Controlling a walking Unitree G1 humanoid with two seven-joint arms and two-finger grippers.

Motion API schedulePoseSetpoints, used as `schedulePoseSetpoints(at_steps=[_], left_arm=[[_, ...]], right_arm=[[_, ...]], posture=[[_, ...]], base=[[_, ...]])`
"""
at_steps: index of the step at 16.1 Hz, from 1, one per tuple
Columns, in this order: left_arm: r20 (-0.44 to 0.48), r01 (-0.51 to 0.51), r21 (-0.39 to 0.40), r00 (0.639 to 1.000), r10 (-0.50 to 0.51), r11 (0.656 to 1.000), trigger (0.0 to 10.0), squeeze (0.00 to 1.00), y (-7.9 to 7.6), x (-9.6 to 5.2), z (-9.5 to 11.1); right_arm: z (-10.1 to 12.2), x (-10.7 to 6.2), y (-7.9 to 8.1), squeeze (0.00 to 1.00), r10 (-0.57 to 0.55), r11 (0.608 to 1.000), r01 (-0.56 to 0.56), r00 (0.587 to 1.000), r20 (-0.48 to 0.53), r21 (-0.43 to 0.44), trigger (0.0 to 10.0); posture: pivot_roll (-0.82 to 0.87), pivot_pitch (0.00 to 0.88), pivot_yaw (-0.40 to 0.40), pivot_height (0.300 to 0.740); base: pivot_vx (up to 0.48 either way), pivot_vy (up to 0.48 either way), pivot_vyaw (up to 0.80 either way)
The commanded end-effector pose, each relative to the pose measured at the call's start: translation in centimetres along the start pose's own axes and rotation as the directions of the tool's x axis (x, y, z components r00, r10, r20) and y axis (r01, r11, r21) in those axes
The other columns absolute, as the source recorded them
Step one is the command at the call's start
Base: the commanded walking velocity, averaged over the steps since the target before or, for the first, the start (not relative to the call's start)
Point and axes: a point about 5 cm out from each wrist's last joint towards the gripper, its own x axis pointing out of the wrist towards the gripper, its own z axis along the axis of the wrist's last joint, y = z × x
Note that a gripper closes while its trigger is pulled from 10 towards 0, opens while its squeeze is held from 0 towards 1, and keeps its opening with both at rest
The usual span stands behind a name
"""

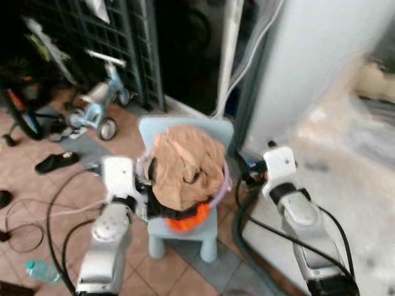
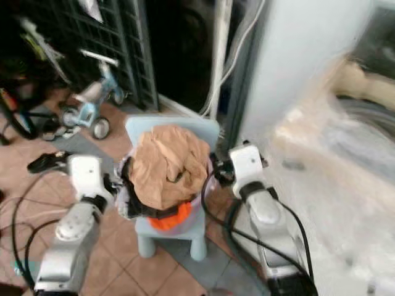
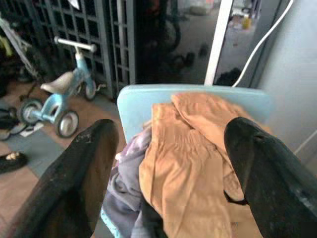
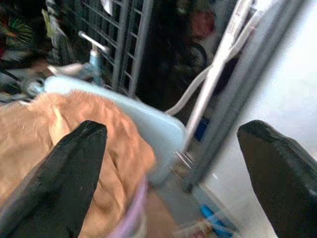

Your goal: Clothes washing

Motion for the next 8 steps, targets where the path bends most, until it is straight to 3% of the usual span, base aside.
schedulePoseSetpoints(at_steps=[1,4,8], left_arm=[[-0.006,-0.053,0.023,0.999,0.053,0.998,10.0,0.0,1.7,-0.3,0.0],[-0.014,-0.064,0.026,0.998,0.064,0.998,10.0,0.0,1.7,-0.3,-0.1],[-0.044,-0.09,0.039,0.995,0.091,0.995,10.0,0.0,2.2,-1.2,-0.3]], right_arm=[[1.2,0.8,1.2,0.0,0.041,0.999,-0.041,0.998,0.048,0.009,10.0],[0.7,1.0,1.6,0.0,0.073,0.997,-0.073,0.997,0.014,-0.004,10.0],[-1.5,2.1,2.7,0.0,0.126,0.991,-0.13,0.984,-0.129,-0.023,10.0]], posture=[[-0.01,0.0,-0.014,0.74],[0.0,0.0,-0.015,0.74],[0.05,0.0,-0.025,0.74]], base=[[0.435,0.0,0.77],[0.404,0.189,0.32],[0.0,0.0,0.0]])
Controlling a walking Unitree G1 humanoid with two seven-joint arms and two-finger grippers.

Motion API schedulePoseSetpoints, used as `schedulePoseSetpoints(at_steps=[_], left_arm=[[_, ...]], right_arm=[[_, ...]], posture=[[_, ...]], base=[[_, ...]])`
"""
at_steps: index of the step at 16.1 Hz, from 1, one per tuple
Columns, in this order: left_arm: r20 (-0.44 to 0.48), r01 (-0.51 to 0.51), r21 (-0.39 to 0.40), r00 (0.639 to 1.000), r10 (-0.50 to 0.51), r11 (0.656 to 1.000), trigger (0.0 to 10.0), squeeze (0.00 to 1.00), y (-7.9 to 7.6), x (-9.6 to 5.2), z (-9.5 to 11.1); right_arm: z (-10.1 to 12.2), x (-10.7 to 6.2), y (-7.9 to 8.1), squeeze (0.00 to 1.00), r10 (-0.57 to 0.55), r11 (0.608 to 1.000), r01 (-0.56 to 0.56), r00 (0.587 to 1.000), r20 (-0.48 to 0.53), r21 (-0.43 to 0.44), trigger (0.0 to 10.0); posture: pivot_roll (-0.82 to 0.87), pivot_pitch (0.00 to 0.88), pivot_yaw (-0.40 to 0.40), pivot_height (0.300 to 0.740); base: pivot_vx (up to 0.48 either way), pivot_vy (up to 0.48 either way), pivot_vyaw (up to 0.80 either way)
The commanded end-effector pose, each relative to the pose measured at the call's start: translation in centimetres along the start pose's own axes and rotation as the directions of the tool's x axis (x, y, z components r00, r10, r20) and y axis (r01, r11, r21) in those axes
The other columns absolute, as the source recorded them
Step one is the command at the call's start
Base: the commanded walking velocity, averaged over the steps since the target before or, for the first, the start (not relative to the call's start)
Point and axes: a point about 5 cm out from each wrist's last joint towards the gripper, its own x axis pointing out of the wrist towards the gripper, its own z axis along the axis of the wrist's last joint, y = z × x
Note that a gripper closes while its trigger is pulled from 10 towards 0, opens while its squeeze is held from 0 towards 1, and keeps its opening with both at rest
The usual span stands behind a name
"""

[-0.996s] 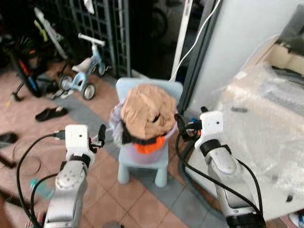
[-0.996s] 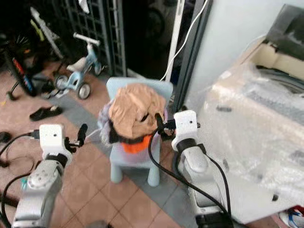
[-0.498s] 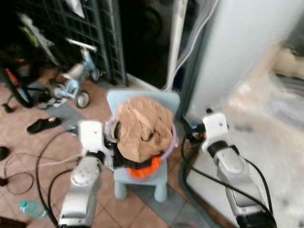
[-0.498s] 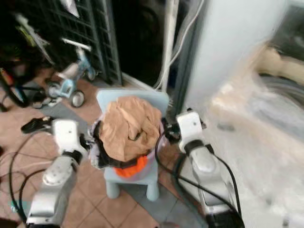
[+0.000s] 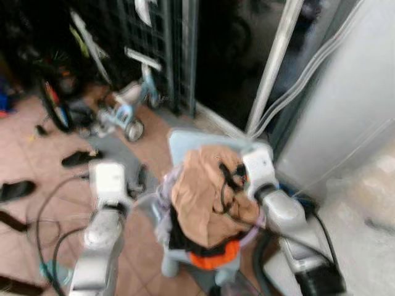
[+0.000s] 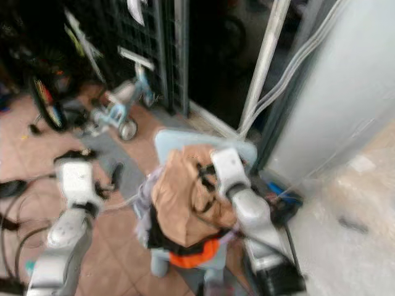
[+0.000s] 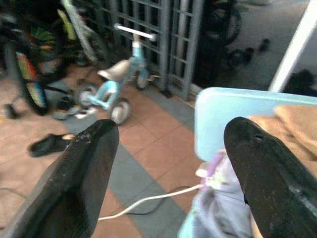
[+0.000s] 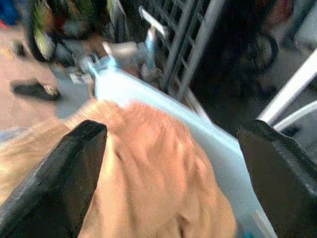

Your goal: Clothes washing

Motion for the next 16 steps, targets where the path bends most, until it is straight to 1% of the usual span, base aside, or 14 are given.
schedulePoseSetpoints(at_steps=[1,2,3,4,6,7,8,10,11,12,13,14,16], left_arm=[[-0.003,-0.028,0.019,1.0,0.028,0.999,10.0,0.0,1.0,-0.4,0.2],[-0.026,-0.031,0.022,0.999,0.032,0.999,10.0,0.0,1.2,-0.9,0.0],[-0.051,-0.037,0.032,0.998,0.039,0.999,10.0,0.0,1.3,-1.2,-0.3],[-0.074,-0.038,0.039,0.996,0.041,0.999,10.0,0.0,1.4,-1.5,-0.6],[-0.108,-0.039,0.045,0.993,0.044,0.998,10.0,0.0,1.5,-2.1,-0.9],[-0.133,-0.011,0.049,0.991,0.018,0.999,10.0,0.0,1.3,-2.7,-1.1],[-0.147,0.003,0.051,0.989,0.005,0.999,10.0,0.0,1.2,-3.1,-1.1],[-0.159,0.013,0.069,0.987,-0.001,0.998,10.0,0.0,1.2,-3.6,-1.1],[-0.167,0.021,0.088,0.986,-0.006,0.996,10.0,0.0,1.2,-4.3,-1.0],[-0.174,0.022,0.088,0.985,-0.006,0.996,10.0,0.0,1.2,-4.7,-0.9],[-0.182,0.024,0.088,0.983,-0.008,0.996,10.0,0.0,1.1,-5.1,-0.8],[-0.189,0.027,0.089,0.982,-0.01,0.996,10.0,0.0,1.1,-5.2,-0.8],[-0.204,0.049,0.09,0.978,-0.03,0.995,10.0,0.0,0.8,-5.3,-0.8]], right_arm=[[0.7,0.6,0.8,0.0,0.028,1.0,-0.028,1.0,0.006,-0.009,10.0],[0.7,1.2,1.2,0.0,0.035,0.999,-0.035,0.999,-0.007,0.006,10.0],[0.3,1.7,1.5,0.0,0.041,0.999,-0.041,0.998,-0.042,0.0,10.0],[-0.2,2.1,2.0,0.0,0.062,0.998,-0.06,0.994,-0.085,0.023,10.0],[-1.0,2.5,2.6,0.0,0.081,0.997,-0.079,0.986,-0.142,0.025,10.0],[-2.0,2.6,2.7,0.0,0.072,0.997,-0.07,0.976,-0.206,0.015,10.0],[-2.6,2.7,2.3,0.0,0.043,0.999,-0.038,0.968,-0.248,0.027,10.0],[-3.2,2.8,1.8,0.0,0.003,0.999,0.007,0.957,-0.291,0.036,10.0],[-4.1,3.1,1.5,0.0,-0.024,0.997,0.045,0.939,-0.343,0.055,10.0],[-4.4,3.1,1.6,0.0,-0.03,0.997,0.055,0.932,-0.361,0.059,6.8],[-4.6,3.2,1.6,0.0,-0.043,0.996,0.068,0.925,-0.377,0.054,3.1],[-4.7,3.2,1.7,0.0,-0.046,0.995,0.074,0.922,-0.385,0.059,0.0],[-4.6,3.7,2.1,0.0,-0.045,0.994,0.079,0.919,-0.392,0.071,0.0]], posture=[[0.06,0.0,-0.028,0.74],[0.07,0.0,-0.035,0.74],[0.08,0.0,-0.039,0.74],[0.09,0.0,-0.042,0.74],[0.1,0.0,-0.046,0.74],[0.12,0.018,-0.055,0.74],[0.13,0.032,-0.059,0.74],[0.14,0.054,-0.066,0.74],[0.15,0.086,-0.072,0.74],[0.15,0.101,-0.073,0.74],[0.14,0.112,-0.074,0.74],[0.14,0.114,-0.073,0.74],[0.13,0.131,-0.073,0.74]], base=[[0.0,0.0,0.0],[0.0,0.0,0.0],[0.0,0.0,0.0],[0.0,0.0,0.0],[0.0,0.0,0.0],[0.0,0.0,0.0],[0.0,0.0,0.0],[0.0,0.0,0.0],[0.0,0.0,0.0],[0.0,0.0,0.0],[0.0,0.0,0.0],[0.0,0.0,0.0],[0.0,0.0,0.0]])
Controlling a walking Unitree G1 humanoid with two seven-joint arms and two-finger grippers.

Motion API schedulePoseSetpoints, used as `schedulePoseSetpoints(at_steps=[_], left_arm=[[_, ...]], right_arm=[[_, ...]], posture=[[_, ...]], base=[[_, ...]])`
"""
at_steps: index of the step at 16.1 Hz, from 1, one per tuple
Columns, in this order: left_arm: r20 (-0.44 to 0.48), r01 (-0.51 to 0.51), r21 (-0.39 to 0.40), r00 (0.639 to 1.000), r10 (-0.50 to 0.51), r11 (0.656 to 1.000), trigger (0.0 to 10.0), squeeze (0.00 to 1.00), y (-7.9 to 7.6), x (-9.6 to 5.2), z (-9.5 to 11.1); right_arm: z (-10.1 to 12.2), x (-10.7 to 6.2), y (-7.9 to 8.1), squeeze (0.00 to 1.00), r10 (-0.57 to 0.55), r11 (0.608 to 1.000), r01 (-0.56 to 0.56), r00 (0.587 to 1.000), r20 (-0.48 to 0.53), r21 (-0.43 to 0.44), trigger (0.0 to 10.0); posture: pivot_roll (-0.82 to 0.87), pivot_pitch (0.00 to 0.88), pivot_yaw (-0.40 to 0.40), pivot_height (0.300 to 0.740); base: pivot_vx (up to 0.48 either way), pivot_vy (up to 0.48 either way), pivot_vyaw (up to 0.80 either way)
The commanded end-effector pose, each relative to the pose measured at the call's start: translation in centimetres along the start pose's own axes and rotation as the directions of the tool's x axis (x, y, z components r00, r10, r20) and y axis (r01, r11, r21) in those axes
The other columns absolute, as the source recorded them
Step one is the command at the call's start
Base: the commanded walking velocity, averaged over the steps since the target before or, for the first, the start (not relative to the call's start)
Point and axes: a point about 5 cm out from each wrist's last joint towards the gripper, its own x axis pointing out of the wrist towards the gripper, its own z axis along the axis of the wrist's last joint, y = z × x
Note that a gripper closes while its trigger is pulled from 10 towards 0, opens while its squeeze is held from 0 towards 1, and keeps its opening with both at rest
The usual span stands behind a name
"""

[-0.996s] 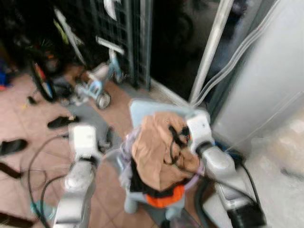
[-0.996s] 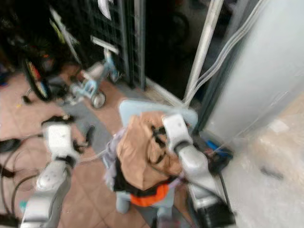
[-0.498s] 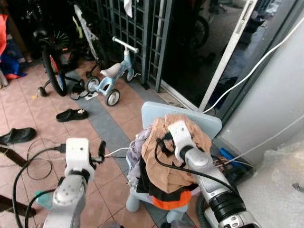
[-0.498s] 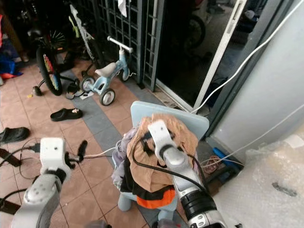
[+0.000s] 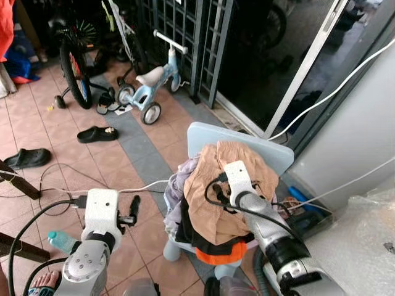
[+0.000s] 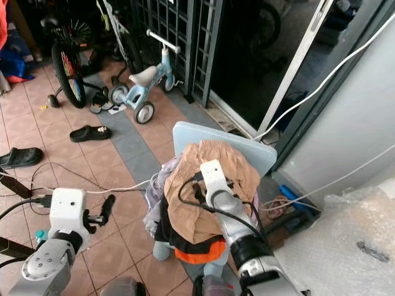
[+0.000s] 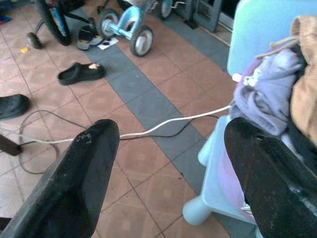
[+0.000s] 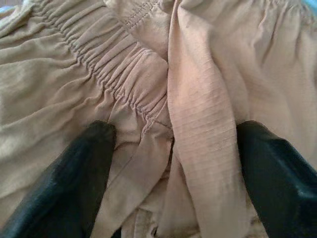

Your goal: Clothes washing

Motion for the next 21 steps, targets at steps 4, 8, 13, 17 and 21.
schedulePoseSetpoints(at_steps=[4,8,13,17,21], left_arm=[[0.028,0.039,-0.008,0.999,-0.038,0.999,10.0,0.0,-0.5,0.2,0.7],[0.022,0.031,-0.009,0.999,-0.031,0.999,10.0,0.0,-0.6,0.1,0.6],[0.031,0.027,0.002,0.999,-0.027,1.0,10.0,0.0,-0.7,0.5,0.9],[0.007,0.266,0.003,0.964,-0.266,0.964,10.0,0.0,-2.9,1.4,1.0],[-0.011,0.304,0.07,0.953,-0.304,0.95,10.0,0.0,-3.4,2.6,1.0]], right_arm=[[-0.4,0.3,0.5,0.0,0.016,0.991,-0.009,0.998,-0.055,0.131,0.0],[-1.0,0.2,0.6,0.0,0.028,0.975,-0.007,0.996,-0.088,0.224,0.0],[-1.2,0.4,1.3,0.0,0.061,0.947,-0.025,0.993,-0.102,0.319,0.0],[-0.7,0.6,0.8,0.0,0.059,0.937,-0.025,0.994,-0.088,0.349,0.0],[0.6,0.5,-0.2,0.0,0.061,0.889,-0.039,0.998,-0.035,0.456,0.0]], posture=[[0.12,0.116,-0.083,0.74],[0.13,0.108,-0.088,0.74],[0.13,0.09,-0.084,0.74],[0.1,0.04,-0.071,0.74],[0.09,0.0,-0.068,0.74]], base=[[0.0,0.0,0.0],[0.0,0.0,0.0],[0.0,0.0,0.0],[0.0,0.0,0.0],[0.0,0.0,0.0]])
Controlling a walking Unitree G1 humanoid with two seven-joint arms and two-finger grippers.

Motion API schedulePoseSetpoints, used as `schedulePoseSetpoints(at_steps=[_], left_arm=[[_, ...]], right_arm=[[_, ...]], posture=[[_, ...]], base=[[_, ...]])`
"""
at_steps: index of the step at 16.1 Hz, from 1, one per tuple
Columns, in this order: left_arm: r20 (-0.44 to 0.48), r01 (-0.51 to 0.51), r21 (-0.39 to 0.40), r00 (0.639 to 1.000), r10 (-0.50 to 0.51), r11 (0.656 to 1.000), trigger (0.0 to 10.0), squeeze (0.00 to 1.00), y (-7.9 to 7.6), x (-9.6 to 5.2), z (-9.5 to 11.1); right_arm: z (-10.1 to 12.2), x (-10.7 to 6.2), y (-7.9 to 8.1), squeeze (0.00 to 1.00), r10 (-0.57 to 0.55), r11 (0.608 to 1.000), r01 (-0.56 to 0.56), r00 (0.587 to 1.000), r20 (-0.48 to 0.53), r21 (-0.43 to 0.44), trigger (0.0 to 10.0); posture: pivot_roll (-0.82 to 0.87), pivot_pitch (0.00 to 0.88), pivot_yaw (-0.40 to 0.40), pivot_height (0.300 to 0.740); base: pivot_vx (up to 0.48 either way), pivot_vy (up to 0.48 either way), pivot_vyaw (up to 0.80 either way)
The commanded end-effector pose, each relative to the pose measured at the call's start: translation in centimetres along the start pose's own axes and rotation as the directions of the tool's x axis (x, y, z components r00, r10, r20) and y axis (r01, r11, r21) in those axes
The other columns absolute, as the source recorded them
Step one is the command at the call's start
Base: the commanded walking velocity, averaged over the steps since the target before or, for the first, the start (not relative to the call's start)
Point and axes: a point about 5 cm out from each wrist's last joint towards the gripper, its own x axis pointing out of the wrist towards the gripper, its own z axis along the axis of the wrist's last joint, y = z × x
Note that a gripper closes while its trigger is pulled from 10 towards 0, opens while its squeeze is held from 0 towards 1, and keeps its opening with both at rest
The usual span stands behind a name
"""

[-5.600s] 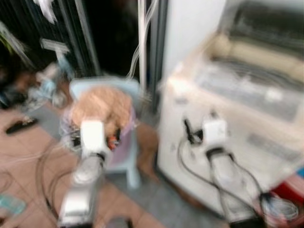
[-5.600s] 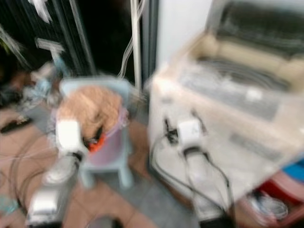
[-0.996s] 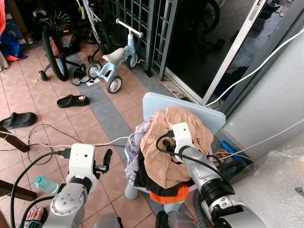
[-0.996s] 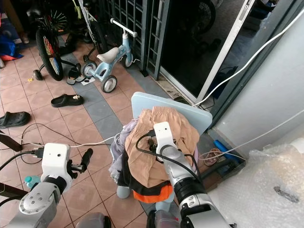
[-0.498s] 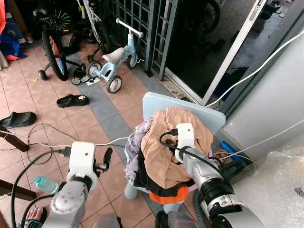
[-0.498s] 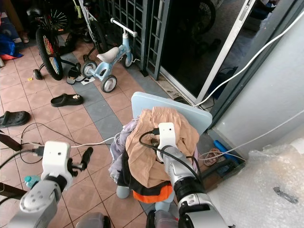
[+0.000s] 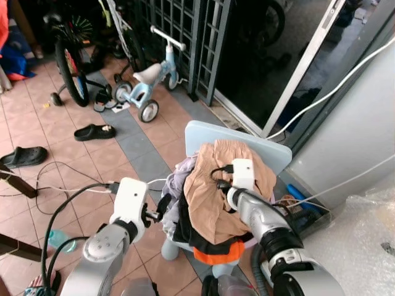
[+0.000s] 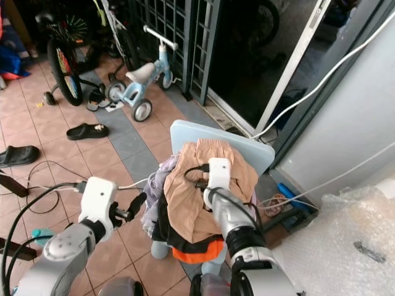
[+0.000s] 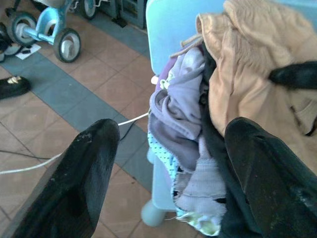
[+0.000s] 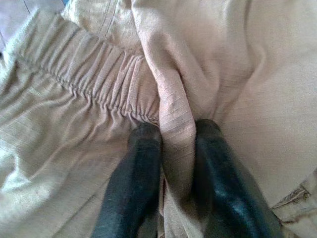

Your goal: Clothes washing

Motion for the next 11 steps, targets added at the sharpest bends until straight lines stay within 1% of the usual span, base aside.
schedulePoseSetpoints(at_steps=[1,4,5,6,7,8,10,11], left_arm=[[0.012,0.012,0.021,1.0,-0.012,1.0,10.0,0.0,-0.1,0.4,0.2],[0.015,-0.021,0.002,1.0,0.021,1.0,10.0,0.0,0.5,0.9,0.2],[0.034,-0.031,0.023,0.999,0.03,0.999,10.0,0.0,0.7,1.3,0.5],[0.053,-0.046,0.037,0.998,0.044,0.998,10.0,0.0,0.9,1.8,0.8],[0.066,-0.058,0.042,0.996,0.056,0.997,10.0,0.0,1.0,2.0,1.0],[0.087,-0.064,0.037,0.994,0.06,0.997,10.0,0.0,1.0,2.4,1.4],[0.112,-0.067,0.017,0.992,0.065,0.998,10.0,0.0,0.9,2.7,1.8],[0.133,-0.081,-0.008,0.988,0.081,0.997,10.0,0.0,1.0,3.0,2.1]], right_arm=[[0.9,-0.2,-0.1,0.0,0.021,0.999,-0.022,1.0,0.022,0.045,0.0],[2.2,-1.4,-0.5,0.0,0.073,0.995,-0.078,0.994,0.08,0.061,0.0],[3.6,-3.4,-1.0,0.0,0.135,0.991,-0.136,0.975,0.179,-0.005,0.0],[4.5,-5.3,-1.2,0.0,0.182,0.983,-0.165,0.946,0.267,-0.084,0.0],[4.8,-6.0,-1.2,0.0,0.197,0.979,-0.175,0.933,0.3,-0.101,0.0],[5.3,-7.1,-1.1,0.0,0.216,0.975,-0.178,0.906,0.363,-0.137,0.0],[6.0,-8.4,-0.9,0.0,0.219,0.973,-0.156,0.867,0.448,-0.172,0.0],[6.7,-9.5,-0.8,0.0,0.166,0.981,-0.079,0.823,0.543,-0.179,0.0]], posture=[[0.08,0.0,-0.068,0.74],[0.05,0.0,-0.051,0.74],[0.03,0.0,-0.029,0.74],[0.02,0.0,-0.024,0.74],[0.01,0.0,-0.022,0.74],[0.0,0.0,-0.019,0.74],[0.0,0.0,-0.017,0.74],[-0.01,0.0,-0.01,0.74]], base=[[0.0,0.0,0.0],[0.0,0.0,0.0],[0.0,0.0,0.0],[0.0,0.0,0.0],[0.0,0.0,0.0],[0.0,0.0,0.0],[0.0,0.0,0.0],[0.0,0.0,0.0]])
